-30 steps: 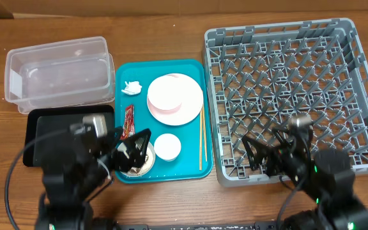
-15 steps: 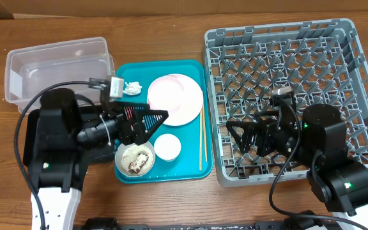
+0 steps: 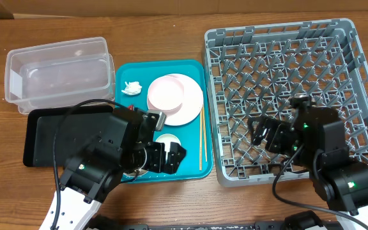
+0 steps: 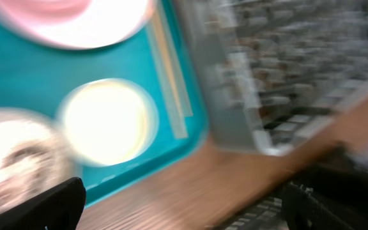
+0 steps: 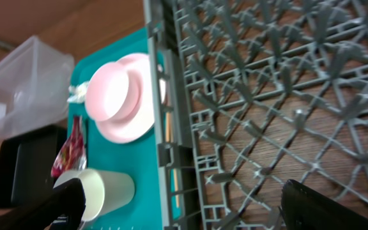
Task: Sort waste into correct bins and load items into the dishwasher
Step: 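Reach the left gripper to the white cup on the teal tray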
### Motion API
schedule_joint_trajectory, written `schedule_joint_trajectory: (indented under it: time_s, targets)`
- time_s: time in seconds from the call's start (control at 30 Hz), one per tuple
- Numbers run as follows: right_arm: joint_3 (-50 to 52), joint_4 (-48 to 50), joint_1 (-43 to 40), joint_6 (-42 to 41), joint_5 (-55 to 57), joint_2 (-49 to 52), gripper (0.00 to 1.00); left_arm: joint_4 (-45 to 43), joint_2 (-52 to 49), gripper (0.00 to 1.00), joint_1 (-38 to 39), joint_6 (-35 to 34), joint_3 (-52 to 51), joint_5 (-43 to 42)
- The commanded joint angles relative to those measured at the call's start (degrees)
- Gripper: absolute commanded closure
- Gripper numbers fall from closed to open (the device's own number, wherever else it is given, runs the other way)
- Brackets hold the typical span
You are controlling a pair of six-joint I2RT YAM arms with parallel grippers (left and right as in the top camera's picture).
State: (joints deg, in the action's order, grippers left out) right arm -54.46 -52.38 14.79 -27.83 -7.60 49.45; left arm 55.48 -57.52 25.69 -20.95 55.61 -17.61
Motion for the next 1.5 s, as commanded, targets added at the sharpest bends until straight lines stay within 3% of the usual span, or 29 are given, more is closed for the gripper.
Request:
schedule_joint_trajectory:
  time_s: [0.0,0.17,0.37,0.47,0.67,0.8,0.87,1.03,1.47]
  targets:
    - [-1.9,0.2,-1.8,-2.4,0.7,-0.1,0.0,1.6,-2.5,0.0,0.2,-3.1,0.9,16.4]
    - [-1.9,1.0,-2.0,-2.4,0.7,0.3,0.0,-2.2,-8.6,0.01,0.3,-2.4,0.9,18.1]
    - [-1.9,1.0,-2.0,-2.4,-0.2,2.3,0.0,-5.4,-19.5,0.18,0.3,0.5,0.9,17.0]
    - [-1.9,0.5,-2.0,-2.4,-0.2,3.5,0.0,-5.6,-23.4,0.36,0.3,0.9,0.9,16.2]
    - [-1.9,0.2,-2.0,-2.4,-0.2,6.0,0.0,-5.6,-25.3,0.36,0.3,1.7,0.9,19.6]
    - [-1.9,0.6,-2.0,-2.4,-0.2,7.6,0.0,-8.0,-25.6,0.64,0.2,2.7,0.9,20.9]
    - [-1.9,0.4,-2.0,-2.4,-0.2,8.0,0.0,-8.9,-25.6,0.7,0.2,3.0,0.9,20.5]
    - [-1.9,-0.3,-2.0,-2.4,-0.2,8.1,0.0,-8.7,-25.6,0.59,0.2,3.0,0.9,19.6]
    - [-1.9,-1.6,-2.0,-2.4,-0.2,8.1,0.0,-7.2,-25.7,0.65,0.3,3.0,0.6,17.8]
